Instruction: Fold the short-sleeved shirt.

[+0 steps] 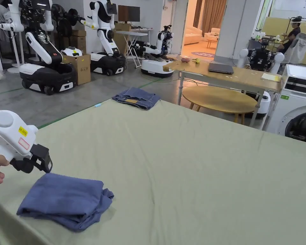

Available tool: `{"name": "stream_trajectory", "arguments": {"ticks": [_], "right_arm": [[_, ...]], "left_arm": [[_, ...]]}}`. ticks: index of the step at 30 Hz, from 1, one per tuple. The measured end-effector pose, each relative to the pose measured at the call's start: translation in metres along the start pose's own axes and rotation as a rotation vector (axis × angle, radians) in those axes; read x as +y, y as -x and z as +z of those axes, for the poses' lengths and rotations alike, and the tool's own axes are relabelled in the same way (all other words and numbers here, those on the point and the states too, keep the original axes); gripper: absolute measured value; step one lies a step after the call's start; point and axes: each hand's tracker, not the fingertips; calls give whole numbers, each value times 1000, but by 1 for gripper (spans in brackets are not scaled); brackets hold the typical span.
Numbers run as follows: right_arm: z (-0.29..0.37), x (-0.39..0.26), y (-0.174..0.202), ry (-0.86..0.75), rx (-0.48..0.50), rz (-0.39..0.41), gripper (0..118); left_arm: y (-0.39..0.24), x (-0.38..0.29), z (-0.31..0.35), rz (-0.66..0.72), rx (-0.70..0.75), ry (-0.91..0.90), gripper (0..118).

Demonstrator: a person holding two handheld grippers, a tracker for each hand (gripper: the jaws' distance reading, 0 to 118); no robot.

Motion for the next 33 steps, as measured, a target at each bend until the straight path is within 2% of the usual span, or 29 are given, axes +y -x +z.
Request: {"name": "stream_trajectory", "arguments": {"ticks": [5,10,15,18,24,27,29,31,33], "right_arm": [[1,0,-3,-12,1,-25,0],[5,4,-10,-28,-6,-57,0],[12,13,-18,-52,-27,-68,0],[16,21,-23,-80,-41,-72,0],[27,37,-32,-154,-78,-98,0],[30,43,-38,-189,-102,-118,0],[34,47,-41,-212,-115,-141,0],[36,50,-44,-230,-123,-150,0],[38,53,-45,-251,-139,-142,0]], "left_arm": [[-36,-27,-2,-24,-121,-81,54],[-114,-77,-18,-152,-194,-272,54],[-202,-121,-21,-187,-314,-474,54],[-256,-137,-20,-269,-285,-607,54],[-342,-162,-33,-383,-211,-761,53],[-370,-176,-36,-396,-220,-800,48],[-383,-184,-35,-391,-211,-828,27],[-389,-188,-35,-382,-209,-834,11],[-396,-191,-34,-403,-200,-837,3]]}}
